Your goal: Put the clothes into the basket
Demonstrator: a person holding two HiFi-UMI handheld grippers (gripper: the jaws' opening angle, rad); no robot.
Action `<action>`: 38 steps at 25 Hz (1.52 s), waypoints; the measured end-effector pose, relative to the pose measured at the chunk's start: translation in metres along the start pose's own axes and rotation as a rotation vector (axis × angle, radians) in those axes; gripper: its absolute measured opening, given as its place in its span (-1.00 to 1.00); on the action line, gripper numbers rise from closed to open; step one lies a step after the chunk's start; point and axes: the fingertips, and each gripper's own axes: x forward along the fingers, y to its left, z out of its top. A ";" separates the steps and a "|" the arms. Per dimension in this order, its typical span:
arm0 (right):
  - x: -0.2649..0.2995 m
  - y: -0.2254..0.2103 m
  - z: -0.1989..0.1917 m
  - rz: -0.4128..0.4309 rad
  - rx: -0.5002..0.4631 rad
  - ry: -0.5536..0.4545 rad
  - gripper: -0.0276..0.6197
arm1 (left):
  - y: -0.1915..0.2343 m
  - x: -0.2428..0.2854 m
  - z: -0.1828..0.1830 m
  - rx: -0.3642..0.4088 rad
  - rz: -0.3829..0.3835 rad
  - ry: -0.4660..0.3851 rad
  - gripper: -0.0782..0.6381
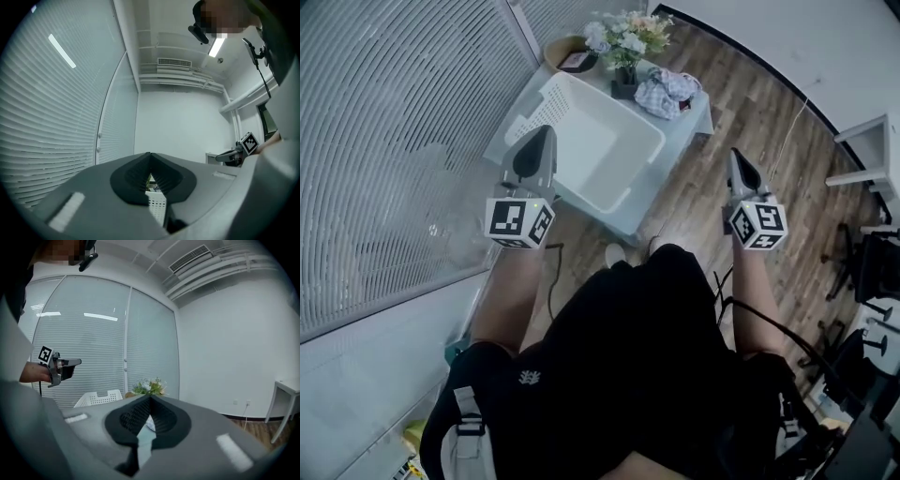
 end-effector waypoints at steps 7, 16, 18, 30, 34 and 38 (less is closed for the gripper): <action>0.067 -0.013 -0.014 0.071 0.006 0.030 -0.91 | 0.018 0.026 -0.006 0.004 0.049 -0.001 -0.76; 0.170 -0.018 -0.035 0.249 -0.070 0.084 -0.91 | 0.034 0.056 -0.036 -0.003 0.201 0.045 -0.76; 0.191 -0.020 -0.043 0.269 -0.084 0.098 -0.91 | 0.037 0.067 -0.046 -0.005 0.227 0.060 -0.76; 0.276 -0.044 -0.108 0.329 -0.126 0.220 -0.76 | 0.055 0.115 -0.087 0.036 0.295 0.168 -0.76; 0.295 -0.044 -0.124 0.347 -0.144 0.238 -0.32 | 0.063 0.126 -0.097 0.041 0.316 0.196 -0.76; 0.312 -0.048 -0.139 0.350 -0.151 0.260 0.03 | 0.066 0.137 -0.101 0.043 0.335 0.208 -0.76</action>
